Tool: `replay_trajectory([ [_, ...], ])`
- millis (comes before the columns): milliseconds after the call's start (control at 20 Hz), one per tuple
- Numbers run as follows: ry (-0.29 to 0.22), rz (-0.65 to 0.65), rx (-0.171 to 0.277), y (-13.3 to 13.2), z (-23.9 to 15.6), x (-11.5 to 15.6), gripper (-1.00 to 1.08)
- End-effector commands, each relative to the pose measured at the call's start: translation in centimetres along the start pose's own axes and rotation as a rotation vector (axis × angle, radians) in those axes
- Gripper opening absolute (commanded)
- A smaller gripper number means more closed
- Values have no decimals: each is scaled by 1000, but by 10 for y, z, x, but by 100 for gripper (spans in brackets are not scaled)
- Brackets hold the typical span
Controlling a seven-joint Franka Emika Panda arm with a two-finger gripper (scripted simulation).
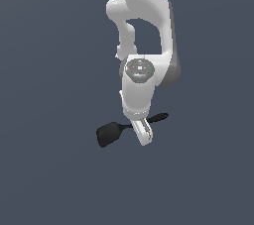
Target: Pick up the object and move it to a goal position.
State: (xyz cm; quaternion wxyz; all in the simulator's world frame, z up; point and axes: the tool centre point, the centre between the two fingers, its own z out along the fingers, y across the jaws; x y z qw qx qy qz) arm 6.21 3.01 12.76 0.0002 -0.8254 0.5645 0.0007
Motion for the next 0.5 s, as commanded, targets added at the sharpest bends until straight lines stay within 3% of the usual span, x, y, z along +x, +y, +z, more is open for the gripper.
replay_trajectory([
  [0, 1, 1, 1, 0, -19, -8, -100],
  [450, 1, 1, 1, -2, -49, -20, -100],
])
